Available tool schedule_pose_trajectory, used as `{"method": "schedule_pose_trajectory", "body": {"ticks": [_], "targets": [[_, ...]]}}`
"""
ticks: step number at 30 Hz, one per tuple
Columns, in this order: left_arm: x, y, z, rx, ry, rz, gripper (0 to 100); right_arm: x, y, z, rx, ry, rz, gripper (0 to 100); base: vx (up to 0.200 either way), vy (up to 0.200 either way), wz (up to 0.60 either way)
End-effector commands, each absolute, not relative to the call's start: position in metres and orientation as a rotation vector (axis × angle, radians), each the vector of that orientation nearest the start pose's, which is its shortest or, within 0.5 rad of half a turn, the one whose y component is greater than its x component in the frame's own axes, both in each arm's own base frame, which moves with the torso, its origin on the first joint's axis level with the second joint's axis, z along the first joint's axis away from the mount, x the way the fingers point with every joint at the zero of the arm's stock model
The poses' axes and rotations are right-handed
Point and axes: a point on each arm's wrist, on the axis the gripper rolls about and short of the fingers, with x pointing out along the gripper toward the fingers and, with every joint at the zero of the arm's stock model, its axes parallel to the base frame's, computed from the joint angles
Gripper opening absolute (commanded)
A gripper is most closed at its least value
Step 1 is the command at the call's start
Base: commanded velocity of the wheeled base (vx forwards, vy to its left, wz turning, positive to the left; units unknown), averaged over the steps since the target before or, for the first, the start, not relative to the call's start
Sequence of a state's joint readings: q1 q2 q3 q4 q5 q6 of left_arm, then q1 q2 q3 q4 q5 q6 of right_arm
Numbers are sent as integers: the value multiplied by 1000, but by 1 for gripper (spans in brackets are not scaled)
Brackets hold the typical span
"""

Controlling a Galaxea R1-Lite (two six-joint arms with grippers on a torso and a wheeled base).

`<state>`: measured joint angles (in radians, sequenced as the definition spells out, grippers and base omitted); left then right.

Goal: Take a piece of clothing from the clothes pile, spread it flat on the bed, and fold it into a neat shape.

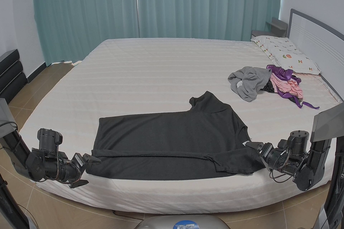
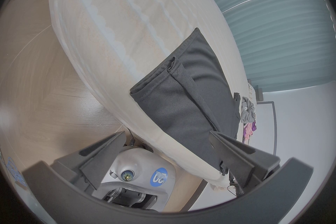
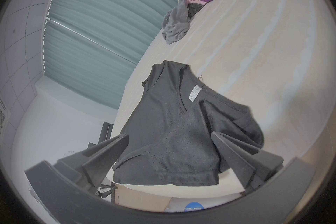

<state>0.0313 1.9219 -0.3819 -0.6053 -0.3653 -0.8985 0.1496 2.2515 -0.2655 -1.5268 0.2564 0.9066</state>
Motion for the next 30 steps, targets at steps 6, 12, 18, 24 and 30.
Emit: {"method": "schedule_pose_trajectory", "body": {"ticks": [6, 12, 18, 24, 30], "targets": [[244, 0, 28, -1009, 1009, 129, 100, 294, 50, -28, 847, 632, 180, 100, 0, 0, 0], [244, -1, 28, -1009, 1010, 127, 100, 303, 50, -29, 837, 612, 189, 100, 0, 0, 0], [244, -2, 28, -1005, 1015, 122, 100, 316, 46, -29, 840, 609, 170, 0, 0, 0, 0], [244, -2, 28, -1005, 1015, 122, 100, 321, 41, -29, 845, 596, 156, 0, 0, 0, 0], [243, -2, 27, -1005, 1016, 122, 100, 325, 36, -27, 850, 575, 147, 0, 0, 0, 0]]}}
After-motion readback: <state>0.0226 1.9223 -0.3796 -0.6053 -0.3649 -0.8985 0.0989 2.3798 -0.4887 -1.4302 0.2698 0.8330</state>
